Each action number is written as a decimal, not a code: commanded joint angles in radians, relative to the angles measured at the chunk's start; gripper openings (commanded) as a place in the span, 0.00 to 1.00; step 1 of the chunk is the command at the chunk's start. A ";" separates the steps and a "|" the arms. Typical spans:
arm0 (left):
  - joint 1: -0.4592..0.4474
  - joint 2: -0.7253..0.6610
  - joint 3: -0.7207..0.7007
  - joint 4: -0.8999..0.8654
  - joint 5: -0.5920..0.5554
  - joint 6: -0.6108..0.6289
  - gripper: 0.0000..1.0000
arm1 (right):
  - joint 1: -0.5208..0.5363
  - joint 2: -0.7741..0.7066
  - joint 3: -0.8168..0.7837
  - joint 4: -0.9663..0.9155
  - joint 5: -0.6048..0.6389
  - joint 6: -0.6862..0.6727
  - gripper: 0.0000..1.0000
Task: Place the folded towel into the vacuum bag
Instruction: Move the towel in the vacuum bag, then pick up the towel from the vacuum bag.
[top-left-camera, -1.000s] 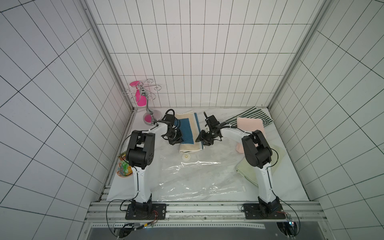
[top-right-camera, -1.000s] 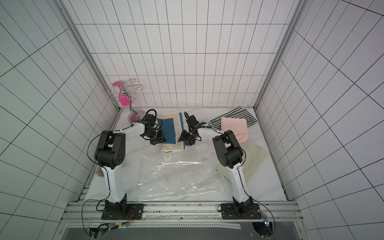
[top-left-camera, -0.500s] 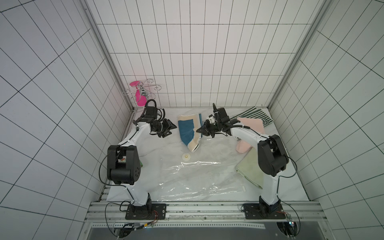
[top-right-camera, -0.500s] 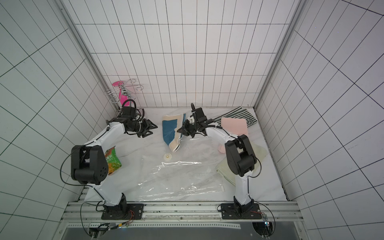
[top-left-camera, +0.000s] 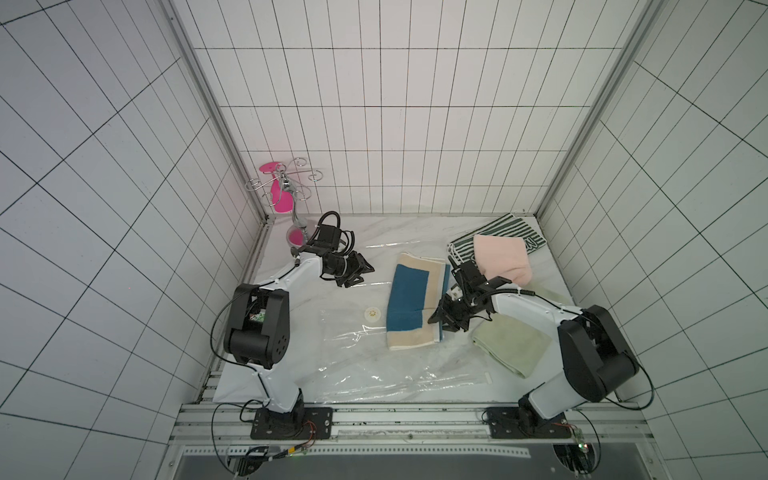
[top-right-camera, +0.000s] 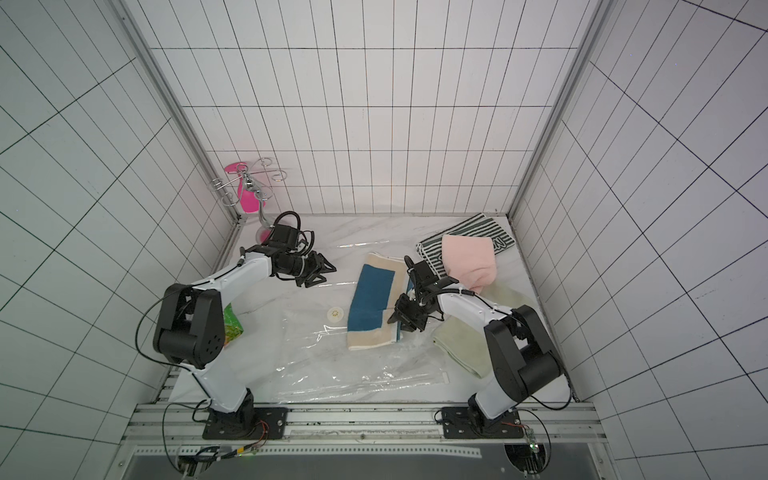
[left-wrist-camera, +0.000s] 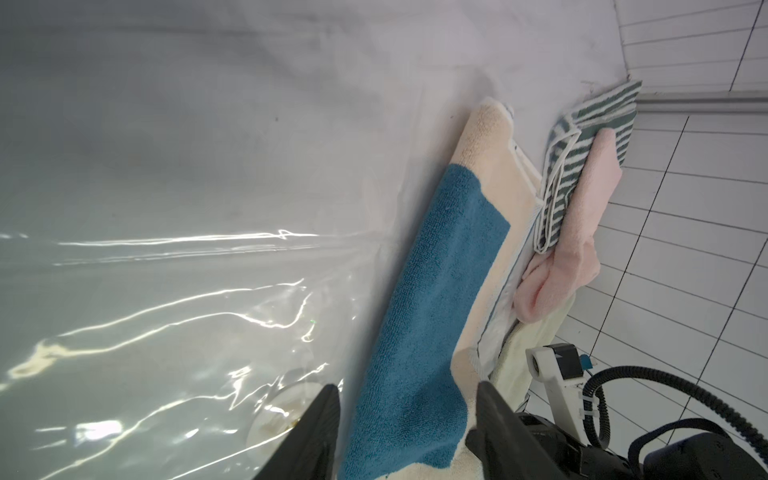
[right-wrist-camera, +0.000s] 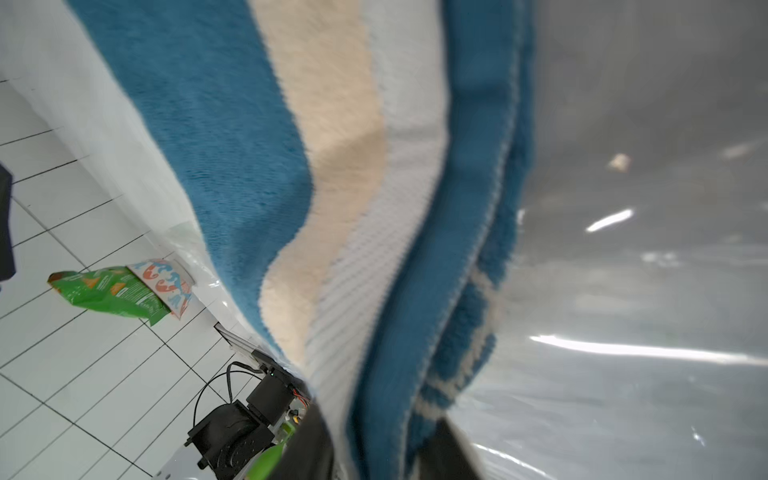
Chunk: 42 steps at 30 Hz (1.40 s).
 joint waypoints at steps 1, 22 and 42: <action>-0.031 0.017 0.064 0.006 -0.053 0.022 0.54 | -0.008 -0.043 0.002 -0.113 0.094 -0.068 0.53; -0.197 0.153 0.031 0.098 -0.099 0.094 0.54 | -0.104 0.436 0.509 -0.105 0.296 -0.239 0.56; -0.241 0.081 0.102 0.053 -0.251 0.150 0.00 | -0.074 0.367 0.526 -0.125 0.349 -0.233 0.08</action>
